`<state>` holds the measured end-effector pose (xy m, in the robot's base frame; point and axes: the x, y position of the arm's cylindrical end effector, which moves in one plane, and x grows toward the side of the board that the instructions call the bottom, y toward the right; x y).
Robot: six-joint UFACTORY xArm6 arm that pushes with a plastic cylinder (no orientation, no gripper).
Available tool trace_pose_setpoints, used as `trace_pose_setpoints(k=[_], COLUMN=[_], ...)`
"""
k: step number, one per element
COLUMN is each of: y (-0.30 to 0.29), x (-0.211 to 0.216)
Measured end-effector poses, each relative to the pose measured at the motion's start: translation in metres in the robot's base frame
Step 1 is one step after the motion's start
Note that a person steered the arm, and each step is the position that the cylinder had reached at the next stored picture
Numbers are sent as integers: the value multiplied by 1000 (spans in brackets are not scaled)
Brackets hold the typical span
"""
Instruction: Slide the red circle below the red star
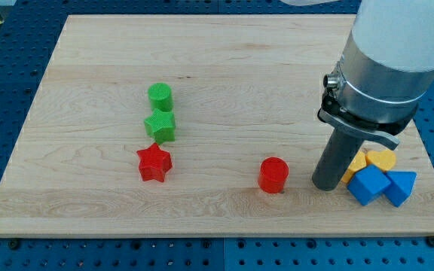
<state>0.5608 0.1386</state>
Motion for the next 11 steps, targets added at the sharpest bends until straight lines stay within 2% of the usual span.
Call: trace_pose_setpoints(k=[1,6,7,11], y=[-6,-110,-111,-192], x=[-1,-15,-16,-2])
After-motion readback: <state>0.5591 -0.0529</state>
